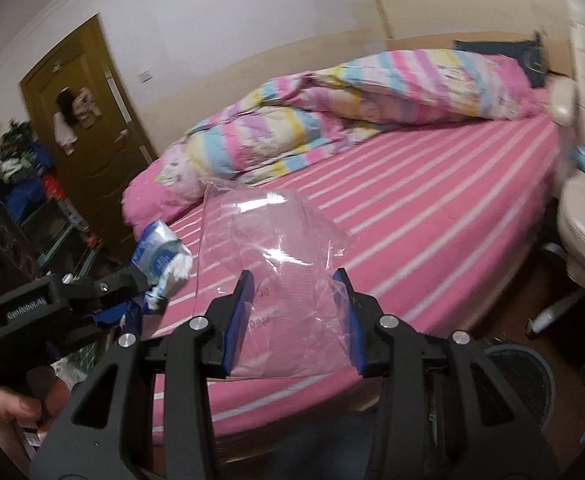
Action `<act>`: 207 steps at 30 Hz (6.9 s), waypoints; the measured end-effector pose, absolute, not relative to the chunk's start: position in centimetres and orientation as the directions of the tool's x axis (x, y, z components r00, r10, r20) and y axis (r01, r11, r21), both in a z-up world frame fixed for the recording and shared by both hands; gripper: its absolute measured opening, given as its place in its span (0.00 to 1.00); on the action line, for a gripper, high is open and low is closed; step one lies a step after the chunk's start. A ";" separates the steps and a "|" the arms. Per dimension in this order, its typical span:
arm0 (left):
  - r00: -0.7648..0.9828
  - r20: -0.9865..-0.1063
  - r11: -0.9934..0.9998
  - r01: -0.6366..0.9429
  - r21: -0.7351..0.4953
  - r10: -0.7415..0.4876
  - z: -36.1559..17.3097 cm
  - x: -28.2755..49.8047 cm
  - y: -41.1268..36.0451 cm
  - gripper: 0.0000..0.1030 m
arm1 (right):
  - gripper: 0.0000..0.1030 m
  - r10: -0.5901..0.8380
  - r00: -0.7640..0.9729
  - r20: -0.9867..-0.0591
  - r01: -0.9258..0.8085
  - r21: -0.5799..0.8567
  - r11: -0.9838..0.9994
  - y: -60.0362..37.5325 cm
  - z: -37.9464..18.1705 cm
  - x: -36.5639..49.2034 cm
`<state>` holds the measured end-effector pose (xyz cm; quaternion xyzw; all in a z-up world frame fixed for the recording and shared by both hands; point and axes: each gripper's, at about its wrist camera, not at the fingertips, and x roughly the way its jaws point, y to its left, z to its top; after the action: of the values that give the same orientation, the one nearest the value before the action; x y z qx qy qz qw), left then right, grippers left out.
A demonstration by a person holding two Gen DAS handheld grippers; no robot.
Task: Collect trash
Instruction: 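Carry the plastic bag and wrapper off the bed over the bin, then open both tools to drop the plastic bag and wrapper into the bin, then grasp the pink clothespin with the left tool while the right tool grasps the last tissue, then carry the clothespin and tissue off the bed over the bin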
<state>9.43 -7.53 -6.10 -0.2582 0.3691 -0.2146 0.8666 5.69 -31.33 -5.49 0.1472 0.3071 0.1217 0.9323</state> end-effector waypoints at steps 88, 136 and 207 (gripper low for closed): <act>0.613 -0.646 0.730 -0.159 -0.665 -0.455 -20.8 22.9 6.3 0.88 | 0.94 0.247 0.737 -0.629 -0.116 0.242 0.963 -22.5 -13.0 20.0; 0.491 -0.768 0.904 0.330 -0.273 -0.411 -24.3 43.8 9.0 0.27 | 0.69 0.336 0.606 -0.720 -0.107 0.345 0.932 -12.8 -24.3 48.0; 0.375 -0.537 0.654 0.373 -0.659 -0.755 -13.3 14.8 -16.1 0.12 | 0.02 0.137 0.809 -0.571 0.129 0.400 0.907 -40.7 -11.7 5.8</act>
<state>14.81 -16.06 -13.29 -0.2205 0.4336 -0.3529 0.7992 5.76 -40.67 -11.74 0.2152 0.3089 0.0020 0.9264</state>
